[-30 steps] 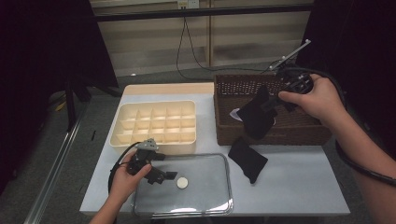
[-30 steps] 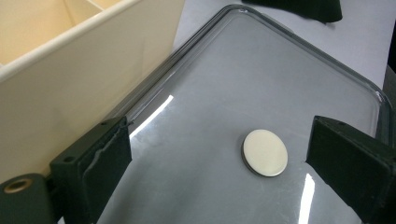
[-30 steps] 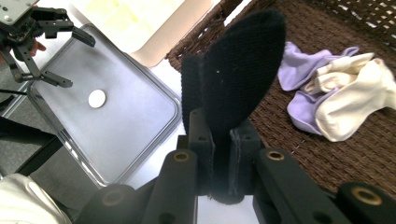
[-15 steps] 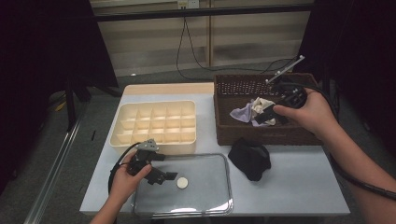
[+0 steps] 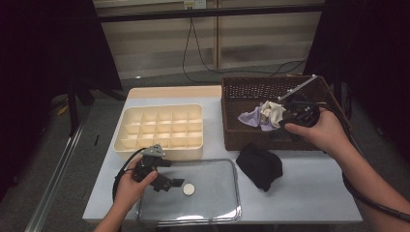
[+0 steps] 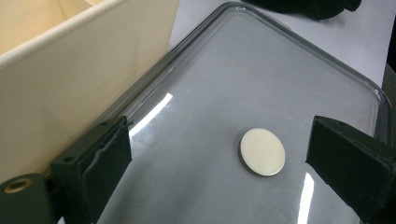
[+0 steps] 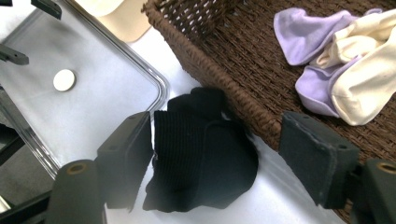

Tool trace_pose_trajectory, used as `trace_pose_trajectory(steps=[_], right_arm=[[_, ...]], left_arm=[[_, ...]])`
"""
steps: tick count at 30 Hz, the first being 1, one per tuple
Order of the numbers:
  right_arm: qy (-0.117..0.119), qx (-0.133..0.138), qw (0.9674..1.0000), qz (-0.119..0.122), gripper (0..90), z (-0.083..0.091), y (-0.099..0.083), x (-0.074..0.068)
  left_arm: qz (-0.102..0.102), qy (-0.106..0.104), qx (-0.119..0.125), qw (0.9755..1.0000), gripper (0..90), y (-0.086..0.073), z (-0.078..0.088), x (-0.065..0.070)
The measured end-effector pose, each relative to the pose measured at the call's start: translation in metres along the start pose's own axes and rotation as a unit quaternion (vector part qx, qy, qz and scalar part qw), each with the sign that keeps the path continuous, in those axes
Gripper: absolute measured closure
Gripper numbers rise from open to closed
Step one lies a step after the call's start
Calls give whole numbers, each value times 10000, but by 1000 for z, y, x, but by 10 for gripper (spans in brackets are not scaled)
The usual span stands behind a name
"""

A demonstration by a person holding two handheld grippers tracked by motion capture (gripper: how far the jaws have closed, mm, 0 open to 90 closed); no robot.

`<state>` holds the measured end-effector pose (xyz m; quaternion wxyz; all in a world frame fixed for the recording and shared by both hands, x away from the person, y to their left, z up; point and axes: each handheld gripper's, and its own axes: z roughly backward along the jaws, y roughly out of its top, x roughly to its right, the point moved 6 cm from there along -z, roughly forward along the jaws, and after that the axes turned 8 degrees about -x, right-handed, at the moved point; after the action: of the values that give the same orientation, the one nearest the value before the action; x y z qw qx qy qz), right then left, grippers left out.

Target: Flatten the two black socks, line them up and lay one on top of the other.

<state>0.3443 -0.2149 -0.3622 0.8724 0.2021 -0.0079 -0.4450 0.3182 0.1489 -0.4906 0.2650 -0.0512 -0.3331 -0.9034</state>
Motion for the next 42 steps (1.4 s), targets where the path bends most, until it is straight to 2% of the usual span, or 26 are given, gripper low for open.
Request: trace_pose_trajectory(steps=[7, 18, 35, 42], right_arm=[[15, 60, 10000, 7, 205, -9, -9, 0], [24, -14, 10000, 46, 178, -22, -21, -2], [128, 68, 9999, 62, 189, -40, -39, -3], [179, 89, 9997, 124, 247, -52, -44, -6]], left_arm=[[-19, -34, 13, 10000, 64, 1, -2, 0], [-10, -14, 3, 10000, 64, 1, -3, 0], [-3, -15, -30, 10000, 64, 1, -3, 1], [-9, -6, -40, 10000, 64, 1, -3, 1]])
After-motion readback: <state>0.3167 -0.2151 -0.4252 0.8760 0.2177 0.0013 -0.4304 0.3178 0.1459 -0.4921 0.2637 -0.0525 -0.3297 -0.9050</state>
